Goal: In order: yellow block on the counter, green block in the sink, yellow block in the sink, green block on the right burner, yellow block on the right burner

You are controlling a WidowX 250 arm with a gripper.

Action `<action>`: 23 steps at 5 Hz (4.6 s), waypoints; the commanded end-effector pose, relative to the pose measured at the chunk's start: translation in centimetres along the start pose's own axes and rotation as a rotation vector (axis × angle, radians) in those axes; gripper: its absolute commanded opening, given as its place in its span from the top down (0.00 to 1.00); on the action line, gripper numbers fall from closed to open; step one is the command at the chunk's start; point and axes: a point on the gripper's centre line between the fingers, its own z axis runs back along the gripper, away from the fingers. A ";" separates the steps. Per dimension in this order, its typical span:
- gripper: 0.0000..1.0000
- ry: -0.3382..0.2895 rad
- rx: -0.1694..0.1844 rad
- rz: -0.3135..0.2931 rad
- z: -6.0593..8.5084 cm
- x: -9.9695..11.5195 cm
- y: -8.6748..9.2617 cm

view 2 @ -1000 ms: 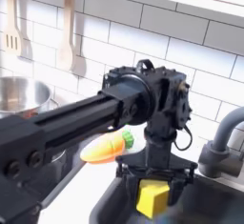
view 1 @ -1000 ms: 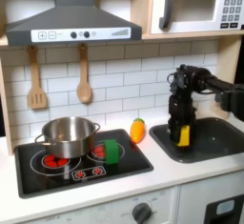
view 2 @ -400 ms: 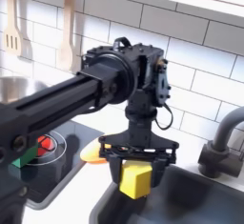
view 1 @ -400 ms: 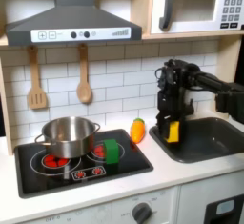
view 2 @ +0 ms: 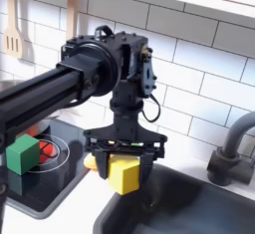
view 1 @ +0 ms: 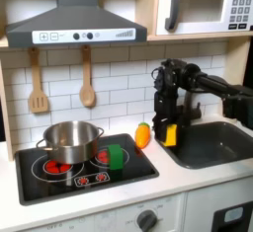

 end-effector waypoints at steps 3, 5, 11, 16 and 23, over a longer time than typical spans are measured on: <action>1.00 -0.019 0.014 -0.023 -0.5 1.0 2.3; 1.00 -0.009 0.038 -0.059 -2.4 0.0 2.8; 1.00 -0.043 0.059 -0.084 -2.3 -1.3 4.3; 0.00 -0.039 0.013 -0.057 -0.3 -1.9 4.0; 0.00 -0.099 0.019 0.035 3.0 2.3 6.3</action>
